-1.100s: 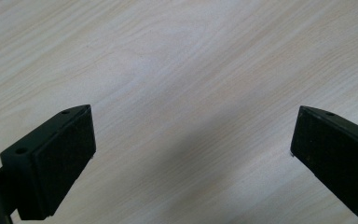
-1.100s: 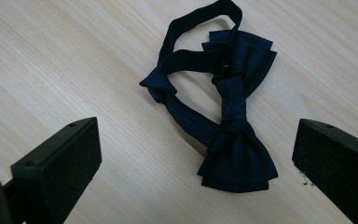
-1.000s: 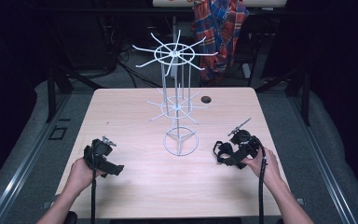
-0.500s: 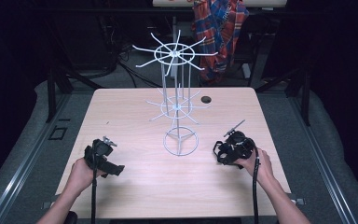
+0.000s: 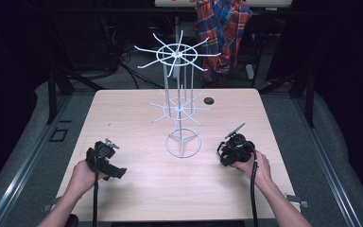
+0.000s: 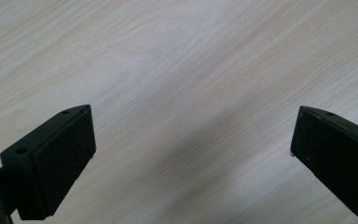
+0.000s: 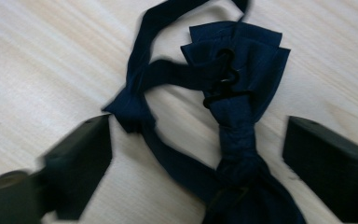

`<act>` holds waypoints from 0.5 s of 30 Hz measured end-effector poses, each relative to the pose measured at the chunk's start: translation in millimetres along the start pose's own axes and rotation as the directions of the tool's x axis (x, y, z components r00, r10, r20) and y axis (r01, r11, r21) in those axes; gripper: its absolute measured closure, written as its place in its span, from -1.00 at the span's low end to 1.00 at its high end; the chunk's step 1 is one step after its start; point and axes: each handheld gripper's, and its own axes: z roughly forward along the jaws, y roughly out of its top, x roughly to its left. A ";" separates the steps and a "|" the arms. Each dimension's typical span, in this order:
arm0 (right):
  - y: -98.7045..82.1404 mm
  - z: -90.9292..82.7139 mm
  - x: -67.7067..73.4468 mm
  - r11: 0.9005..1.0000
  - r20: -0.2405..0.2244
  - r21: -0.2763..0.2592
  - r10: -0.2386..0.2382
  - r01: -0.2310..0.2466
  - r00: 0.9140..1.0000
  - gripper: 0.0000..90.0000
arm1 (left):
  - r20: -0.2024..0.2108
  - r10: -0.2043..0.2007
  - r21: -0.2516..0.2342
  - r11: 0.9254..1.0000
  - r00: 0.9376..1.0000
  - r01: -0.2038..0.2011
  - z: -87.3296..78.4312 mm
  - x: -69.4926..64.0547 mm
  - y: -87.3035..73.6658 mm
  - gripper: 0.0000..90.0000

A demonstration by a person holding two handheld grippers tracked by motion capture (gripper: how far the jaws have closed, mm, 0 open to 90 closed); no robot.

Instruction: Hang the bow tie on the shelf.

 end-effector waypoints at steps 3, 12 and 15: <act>-0.4 0.5 -1.5 1.000 0.004 0.009 0.001 -0.001 1.000 -0.25 | -0.004 -0.001 0.003 1.000 1.000 0.001 0.1 -0.4 0.1 -1.00; 0.2 -0.4 -0.2 1.000 0.008 0.014 -0.012 0.012 1.000 0.41 | -0.005 -0.001 0.006 1.000 1.000 0.001 0.2 -0.2 0.1 -1.00; 0.4 -0.6 1.3 1.000 0.011 0.013 -0.017 0.016 1.000 0.54 | -0.006 -0.001 0.010 1.000 1.000 0.001 0.0 0.1 0.1 -1.00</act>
